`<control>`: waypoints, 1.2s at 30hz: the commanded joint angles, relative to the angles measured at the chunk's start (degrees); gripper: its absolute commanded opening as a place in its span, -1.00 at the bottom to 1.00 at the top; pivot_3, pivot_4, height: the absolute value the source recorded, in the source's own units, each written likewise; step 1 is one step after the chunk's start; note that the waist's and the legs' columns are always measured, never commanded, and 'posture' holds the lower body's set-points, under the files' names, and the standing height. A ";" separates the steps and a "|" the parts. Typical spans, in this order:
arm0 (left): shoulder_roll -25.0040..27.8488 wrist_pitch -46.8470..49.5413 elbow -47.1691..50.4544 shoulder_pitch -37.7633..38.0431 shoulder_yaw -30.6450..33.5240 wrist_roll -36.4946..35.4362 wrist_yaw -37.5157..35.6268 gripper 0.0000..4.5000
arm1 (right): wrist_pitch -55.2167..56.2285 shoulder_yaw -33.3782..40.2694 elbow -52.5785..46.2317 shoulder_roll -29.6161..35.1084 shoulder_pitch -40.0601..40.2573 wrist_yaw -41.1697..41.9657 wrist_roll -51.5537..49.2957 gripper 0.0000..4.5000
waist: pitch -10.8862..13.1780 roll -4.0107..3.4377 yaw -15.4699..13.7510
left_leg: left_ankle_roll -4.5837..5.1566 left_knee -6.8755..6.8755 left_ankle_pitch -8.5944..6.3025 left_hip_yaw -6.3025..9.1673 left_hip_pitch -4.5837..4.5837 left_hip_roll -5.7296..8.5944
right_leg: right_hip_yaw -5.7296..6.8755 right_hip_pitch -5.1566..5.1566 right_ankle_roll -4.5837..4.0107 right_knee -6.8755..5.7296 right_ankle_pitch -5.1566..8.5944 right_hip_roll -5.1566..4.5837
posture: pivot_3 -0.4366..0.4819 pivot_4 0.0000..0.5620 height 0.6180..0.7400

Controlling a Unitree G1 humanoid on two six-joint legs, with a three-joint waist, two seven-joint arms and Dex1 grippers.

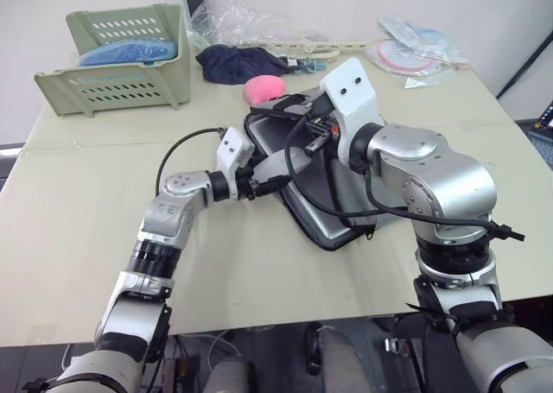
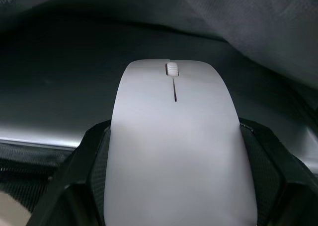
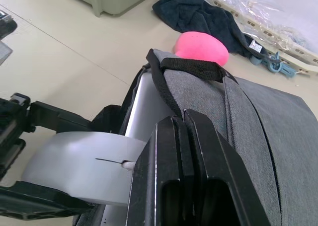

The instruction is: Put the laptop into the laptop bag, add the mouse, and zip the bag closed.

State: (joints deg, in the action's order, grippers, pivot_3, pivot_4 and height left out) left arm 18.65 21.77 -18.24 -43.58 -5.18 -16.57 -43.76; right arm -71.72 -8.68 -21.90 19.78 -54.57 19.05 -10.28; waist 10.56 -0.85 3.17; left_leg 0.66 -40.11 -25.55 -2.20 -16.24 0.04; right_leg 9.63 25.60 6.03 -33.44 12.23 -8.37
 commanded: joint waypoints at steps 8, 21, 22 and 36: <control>-5.09 -8.41 -12.47 -6.03 -1.41 5.82 1.36 0.26 | 2.77 0.37 -1.86 -1.71 -3.22 -0.19 -0.38 -0.98 | 0.00 0.00 -0.04 | 0.02 -0.01 0.01 0.00 -0.03 0.01 | 0.00 0.00 0.00 0.01 0.00 -0.01 | -0.05 -0.47 1.00; -11.71 -18.93 -32.99 -14.89 -0.61 9.89 3.45 0.26 | 2.86 0.26 -0.94 -2.65 -5.17 -0.09 -0.43 -0.98 | 0.00 0.00 -0.16 | 0.06 0.00 0.02 -0.01 -0.04 0.02 | 0.01 0.00 0.01 0.02 0.00 -0.03 | -0.05 -0.47 1.00; -12.04 -19.57 -34.39 -15.35 -0.40 10.11 3.50 0.26 | 2.89 0.20 -0.89 -2.70 -5.25 -0.09 -0.39 -0.98 | 0.00 0.00 -0.14 | 0.06 0.00 0.02 -0.01 -0.04 0.03 | 0.01 0.00 0.01 0.02 0.00 -0.03 | -0.05 -0.47 1.00; -16.55 -26.23 -50.70 -18.64 -0.16 15.15 5.27 0.26 | 2.49 0.16 -1.18 -3.05 -6.28 -0.13 -0.40 -0.98 | -0.03 0.04 -0.22 | 0.09 0.00 0.02 -0.01 -0.01 0.03 | 0.00 -0.03 0.01 0.00 -0.01 -0.05 | -0.05 -0.47 1.00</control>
State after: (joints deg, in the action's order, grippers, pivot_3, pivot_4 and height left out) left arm 3.33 -5.58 -65.02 -63.53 -4.41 -3.68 -38.74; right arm -71.36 -8.77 -20.10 17.47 -57.15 18.92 -10.14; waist 10.53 -0.81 2.95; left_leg 0.75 -40.12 -25.53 -2.21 -16.26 0.08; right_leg 9.62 25.56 6.05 -33.43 12.23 -8.42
